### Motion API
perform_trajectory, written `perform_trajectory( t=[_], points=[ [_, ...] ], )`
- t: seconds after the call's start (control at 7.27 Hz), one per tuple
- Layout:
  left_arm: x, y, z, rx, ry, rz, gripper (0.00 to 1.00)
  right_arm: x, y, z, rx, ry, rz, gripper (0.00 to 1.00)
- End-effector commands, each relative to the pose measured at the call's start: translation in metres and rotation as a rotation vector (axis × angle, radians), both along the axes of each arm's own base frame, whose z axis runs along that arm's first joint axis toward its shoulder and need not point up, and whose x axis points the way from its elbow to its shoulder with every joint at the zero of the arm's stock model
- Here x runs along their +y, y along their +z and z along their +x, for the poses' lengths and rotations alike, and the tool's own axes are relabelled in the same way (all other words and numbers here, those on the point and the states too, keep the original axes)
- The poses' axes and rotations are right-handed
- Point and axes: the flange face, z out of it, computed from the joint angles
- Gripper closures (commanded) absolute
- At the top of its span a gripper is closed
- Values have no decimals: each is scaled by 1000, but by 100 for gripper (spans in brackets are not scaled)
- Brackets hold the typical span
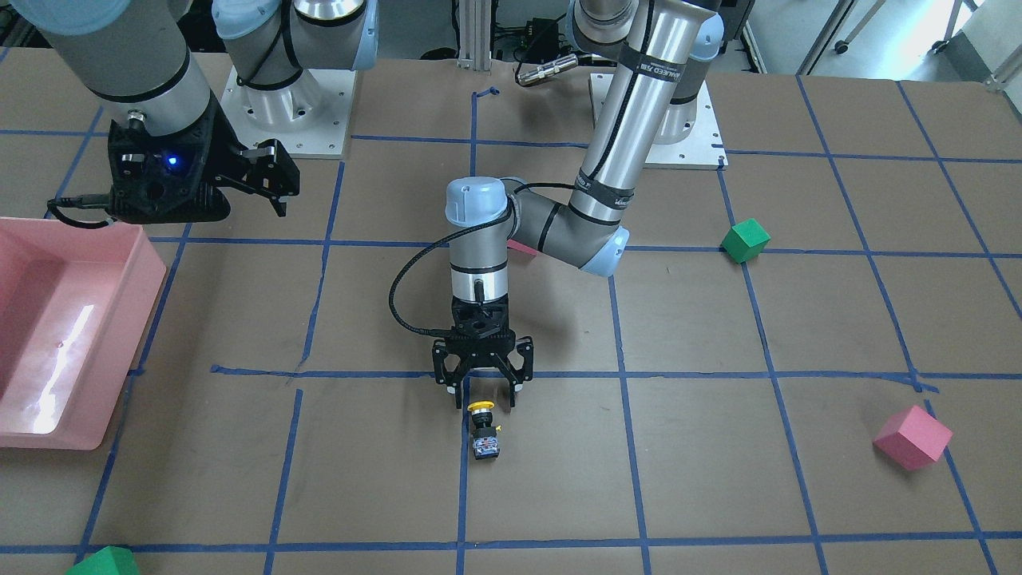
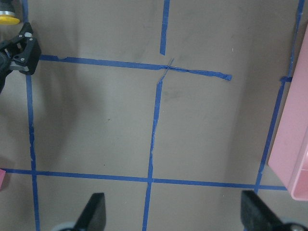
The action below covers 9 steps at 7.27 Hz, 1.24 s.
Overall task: Align button upright
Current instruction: 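Lower the left gripper and grasp the switch by its yellow cap end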
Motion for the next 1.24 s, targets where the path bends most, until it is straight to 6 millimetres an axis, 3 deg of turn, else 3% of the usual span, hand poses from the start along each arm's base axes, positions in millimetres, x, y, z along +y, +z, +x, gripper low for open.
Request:
perform_trajectory(
  t=[0.0,0.28,0.55,0.69,1.1],
  points=[
    [-2,1,0,3,-1,-5,25,0,1,0,0,-3,-3,0],
    [-6,5,-5,29,-15,-7,36,0,0,0,0,-3,-1,0],
    [-11,9,-8,33,-15,-16,37,0,0,0,-1,-3,-1,0],
    [-10,8,-7,31,-15,-12,45,0,0,0,0,-3,-1,0],
    [-8,8,-6,25,-14,-10,81,0,0,0,0,-2,-3,0]
  ],
)
